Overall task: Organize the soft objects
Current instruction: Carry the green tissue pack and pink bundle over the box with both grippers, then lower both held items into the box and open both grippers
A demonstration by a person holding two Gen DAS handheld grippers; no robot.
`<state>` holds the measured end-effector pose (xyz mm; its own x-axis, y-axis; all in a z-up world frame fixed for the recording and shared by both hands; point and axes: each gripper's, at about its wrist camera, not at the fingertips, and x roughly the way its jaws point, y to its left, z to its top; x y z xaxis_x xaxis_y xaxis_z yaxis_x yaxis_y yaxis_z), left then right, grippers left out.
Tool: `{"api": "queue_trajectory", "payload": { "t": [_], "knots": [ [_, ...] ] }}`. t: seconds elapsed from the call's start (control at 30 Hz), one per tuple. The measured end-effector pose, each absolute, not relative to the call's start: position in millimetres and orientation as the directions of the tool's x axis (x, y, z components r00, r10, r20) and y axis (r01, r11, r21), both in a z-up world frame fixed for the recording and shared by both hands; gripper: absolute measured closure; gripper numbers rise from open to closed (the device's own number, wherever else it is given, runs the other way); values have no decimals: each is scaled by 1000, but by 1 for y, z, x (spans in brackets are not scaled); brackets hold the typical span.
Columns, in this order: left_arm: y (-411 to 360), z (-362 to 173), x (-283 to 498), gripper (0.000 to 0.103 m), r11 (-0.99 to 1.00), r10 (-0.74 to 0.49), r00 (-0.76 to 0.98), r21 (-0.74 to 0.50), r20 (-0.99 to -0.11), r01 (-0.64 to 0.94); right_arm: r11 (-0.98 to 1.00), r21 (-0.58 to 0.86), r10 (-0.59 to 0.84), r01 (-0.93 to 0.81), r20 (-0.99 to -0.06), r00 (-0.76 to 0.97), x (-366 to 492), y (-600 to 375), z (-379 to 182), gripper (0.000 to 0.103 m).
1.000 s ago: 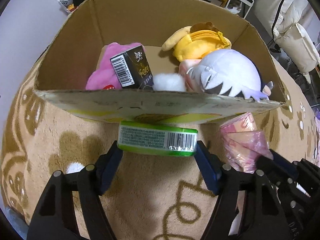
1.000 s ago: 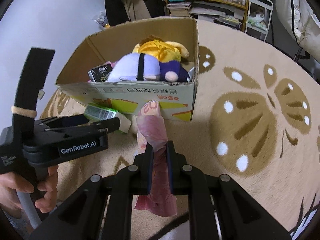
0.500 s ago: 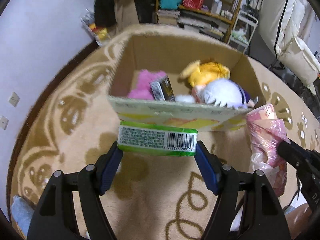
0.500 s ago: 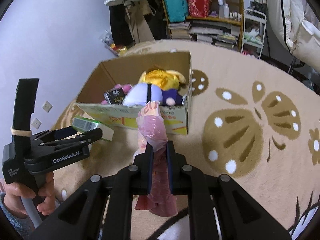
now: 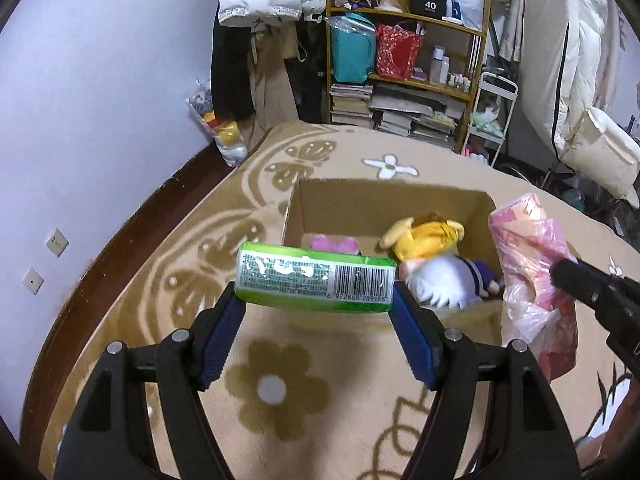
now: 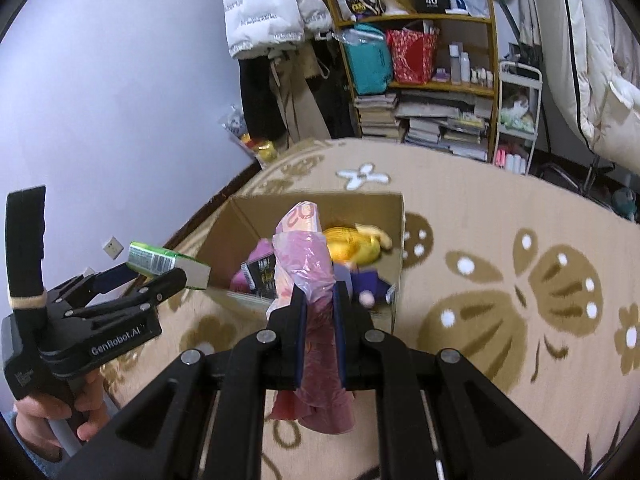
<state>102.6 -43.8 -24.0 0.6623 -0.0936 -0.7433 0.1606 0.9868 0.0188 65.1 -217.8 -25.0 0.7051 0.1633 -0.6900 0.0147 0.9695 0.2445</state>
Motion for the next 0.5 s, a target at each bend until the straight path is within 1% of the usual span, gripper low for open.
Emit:
{"api": "queue_trajectory", "payload": {
  "t": [0.33,0.5],
  "knots": [
    [-56,-26,141,31,982,-73,670,64,-739,178,973,226,192,-53,-656,730,118,-207,-12,90],
    [-60,-40,153,31,980,-65,651,74,-757,184,963,263,231,-65,-671,704,147,-200,-24,90]
  ]
}}
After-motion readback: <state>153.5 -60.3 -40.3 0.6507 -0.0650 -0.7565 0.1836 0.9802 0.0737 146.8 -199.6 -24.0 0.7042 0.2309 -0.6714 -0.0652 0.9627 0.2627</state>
